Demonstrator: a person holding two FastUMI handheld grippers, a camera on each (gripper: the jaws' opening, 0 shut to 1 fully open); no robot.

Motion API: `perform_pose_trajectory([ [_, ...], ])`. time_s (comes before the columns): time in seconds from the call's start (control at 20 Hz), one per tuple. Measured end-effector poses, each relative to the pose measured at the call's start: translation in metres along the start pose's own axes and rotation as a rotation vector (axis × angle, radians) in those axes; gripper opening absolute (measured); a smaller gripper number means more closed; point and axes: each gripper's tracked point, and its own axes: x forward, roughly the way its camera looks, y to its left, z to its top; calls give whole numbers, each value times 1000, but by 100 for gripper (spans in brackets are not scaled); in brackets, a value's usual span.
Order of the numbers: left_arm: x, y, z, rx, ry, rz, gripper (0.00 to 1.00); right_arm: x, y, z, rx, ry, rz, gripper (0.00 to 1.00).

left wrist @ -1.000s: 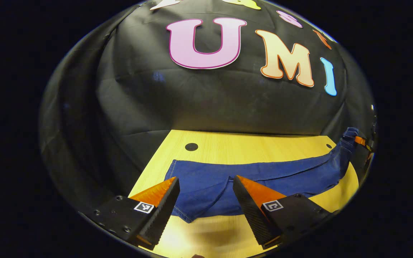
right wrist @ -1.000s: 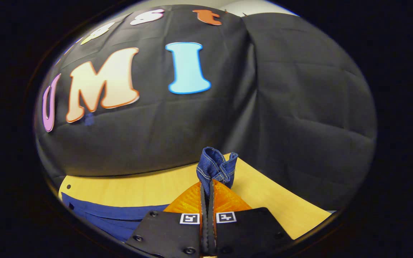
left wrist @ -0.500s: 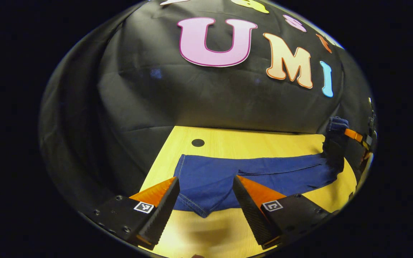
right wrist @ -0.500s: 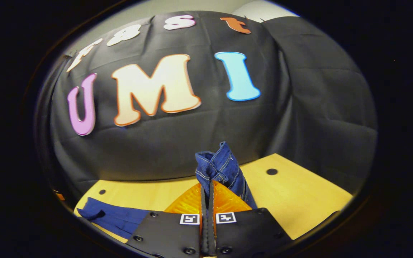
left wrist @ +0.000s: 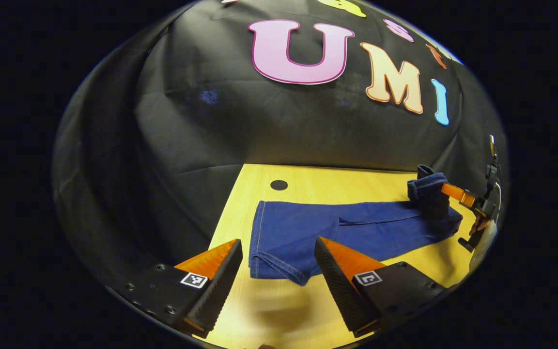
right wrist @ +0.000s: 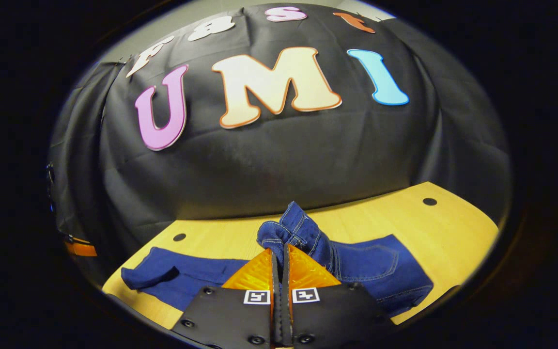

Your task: Grasp the waist and the cuffs of the jeans and fold them to make the two legs overlap; first hold the waist and fold one-third of the jeans toward the cuffs, then hold the cuffs and fold the remaining one-third in the same direction to finish folding.

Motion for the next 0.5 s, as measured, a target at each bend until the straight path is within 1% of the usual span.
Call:
perform_pose_trajectory([
  [0.15, 2, 7, -6, 14, 18, -5, 94, 6, 2, -10, -18, 72, 8, 3],
  [0.3, 10, 8, -11, 1, 30, -21, 94, 9, 7, -3, -47, 137, 10, 2],
  [0.35, 13, 5, -13, -5, 36, -31, 94, 8, 12, -2, -35, 177, 40, 0],
  [0.4, 18, 5, -15, -8, 41, -39, 94, 9, 20, 5, -22, 196, 75, 4],
  [0.5, 29, 3, -21, -3, 61, -56, 94, 0, 30, 16, -33, 147, 113, 68],
])
